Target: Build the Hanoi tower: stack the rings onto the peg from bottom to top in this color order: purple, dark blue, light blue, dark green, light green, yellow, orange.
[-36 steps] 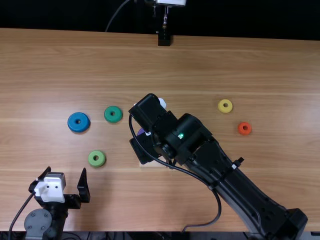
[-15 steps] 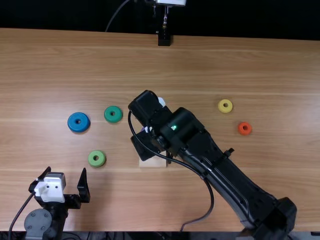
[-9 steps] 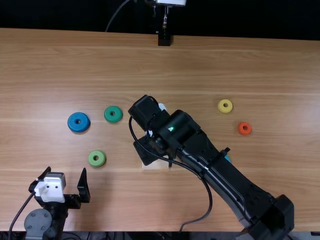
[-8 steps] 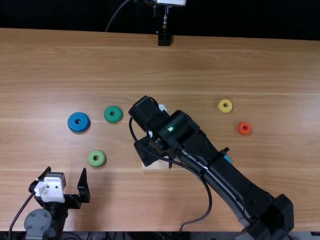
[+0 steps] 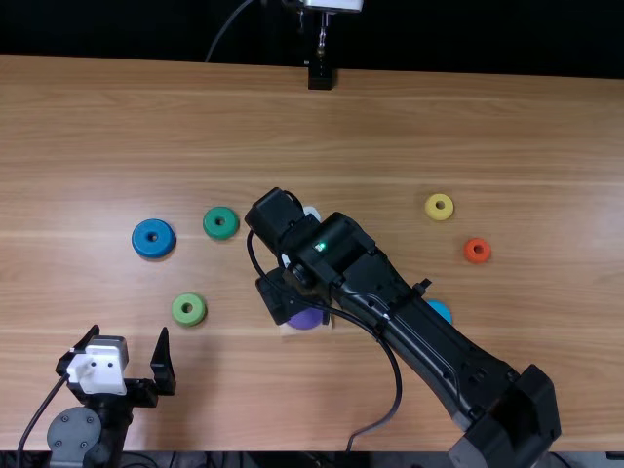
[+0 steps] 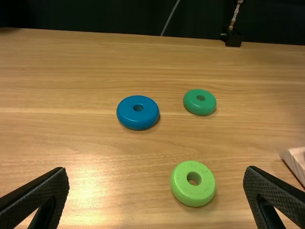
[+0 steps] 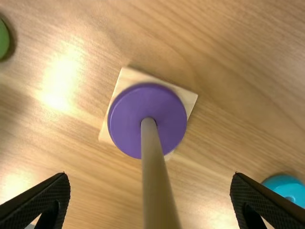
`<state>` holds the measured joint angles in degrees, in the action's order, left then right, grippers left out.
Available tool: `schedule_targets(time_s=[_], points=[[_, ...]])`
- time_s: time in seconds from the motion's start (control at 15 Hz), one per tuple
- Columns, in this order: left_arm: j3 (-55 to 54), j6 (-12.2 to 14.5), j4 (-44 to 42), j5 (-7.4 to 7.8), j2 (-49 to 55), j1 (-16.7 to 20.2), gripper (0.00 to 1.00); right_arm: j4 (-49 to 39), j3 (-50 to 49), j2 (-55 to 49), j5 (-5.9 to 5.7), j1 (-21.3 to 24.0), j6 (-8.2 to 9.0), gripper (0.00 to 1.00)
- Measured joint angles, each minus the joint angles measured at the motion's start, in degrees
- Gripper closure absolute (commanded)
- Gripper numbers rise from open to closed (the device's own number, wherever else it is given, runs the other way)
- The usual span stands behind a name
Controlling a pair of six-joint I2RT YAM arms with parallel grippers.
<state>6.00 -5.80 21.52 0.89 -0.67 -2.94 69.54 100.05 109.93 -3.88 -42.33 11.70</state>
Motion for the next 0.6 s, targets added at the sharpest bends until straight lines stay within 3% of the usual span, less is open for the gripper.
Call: schedule_targets(time_s=[0.4,0.6], points=[[0.00,0.04,0.00,-0.02,-0.02,-0.02,0.00,-1.95,0.28,0.00,0.00,0.02,0.17,0.00],[0.00,0.04,0.00,-0.04,0.00,0.00,0.00,-4.48,5.53,-1.25,0.07,1.42,0.15,0.00]])
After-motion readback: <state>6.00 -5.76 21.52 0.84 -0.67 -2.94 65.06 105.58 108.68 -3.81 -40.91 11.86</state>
